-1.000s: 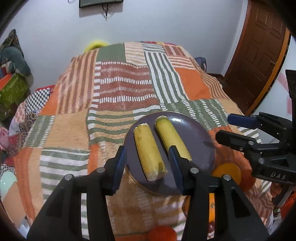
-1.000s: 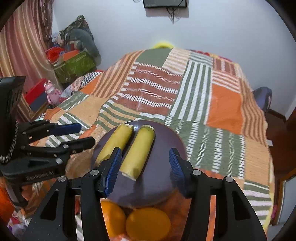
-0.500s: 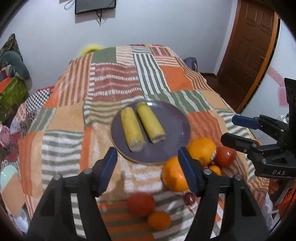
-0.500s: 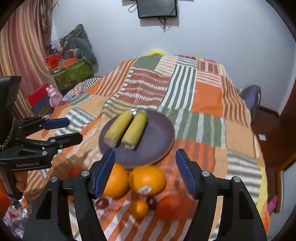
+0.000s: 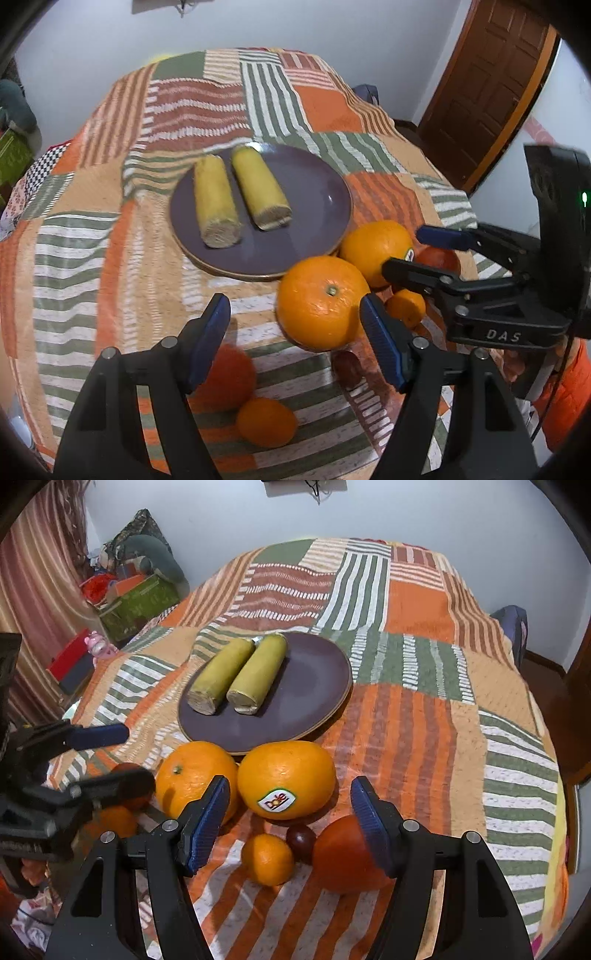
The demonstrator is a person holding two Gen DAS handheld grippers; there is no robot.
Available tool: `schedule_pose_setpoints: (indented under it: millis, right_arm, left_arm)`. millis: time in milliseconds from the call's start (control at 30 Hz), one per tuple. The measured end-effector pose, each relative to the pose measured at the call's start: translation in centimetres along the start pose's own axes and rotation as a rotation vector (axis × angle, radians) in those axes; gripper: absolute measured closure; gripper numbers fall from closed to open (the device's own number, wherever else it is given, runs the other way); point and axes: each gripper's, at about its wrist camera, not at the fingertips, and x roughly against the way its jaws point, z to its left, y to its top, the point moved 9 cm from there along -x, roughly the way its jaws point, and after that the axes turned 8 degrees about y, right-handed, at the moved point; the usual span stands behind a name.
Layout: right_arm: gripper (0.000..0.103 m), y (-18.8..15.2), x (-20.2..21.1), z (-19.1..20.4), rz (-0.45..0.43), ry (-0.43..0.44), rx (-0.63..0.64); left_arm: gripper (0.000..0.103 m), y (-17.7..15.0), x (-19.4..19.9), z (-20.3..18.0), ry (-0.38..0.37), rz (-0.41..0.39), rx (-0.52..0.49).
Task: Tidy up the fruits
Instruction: 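Grasp the large orange with left tool while right tool grasps the Dole orange, then lift both held oranges and carry them toward the plate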
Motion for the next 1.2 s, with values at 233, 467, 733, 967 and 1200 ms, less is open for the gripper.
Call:
schedule_pose_setpoints:
  millis: [233, 467, 733, 967, 1200]
  right_arm:
    - [0.036, -0.1, -0.8, 0.1, 0.009, -0.005, 0.050]
    - [0.036, 0.1, -0.9, -0.4, 0.011, 0.036, 0.046]
    - [0.045, 0.1, -0.8, -0.1, 0.020, 0.075, 0.045]
    - [0.046, 0.6, 0.4, -0.1, -0.020, 0.073, 0.004]
    - [0.046, 1.8, 2.9, 0.5, -0.084, 0.033, 0.042]
  left_arm:
    - [0.032, -0.3, -1.7, -1.5, -0.013, 0.031, -0.014]
    - [0.032, -0.1, -2.3, -1.8, -0.037, 0.042, -0.004]
    - [0.032, -0.1, -2.5, -2.1, -0.066, 0.056, -0.001]
    - [0.032, -0.1, -2.2, -1.8, -0.055, 0.058, -0.002]
    - [0.032, -0.4, -2.8, -2.1, -0.066, 0.080, 0.000]
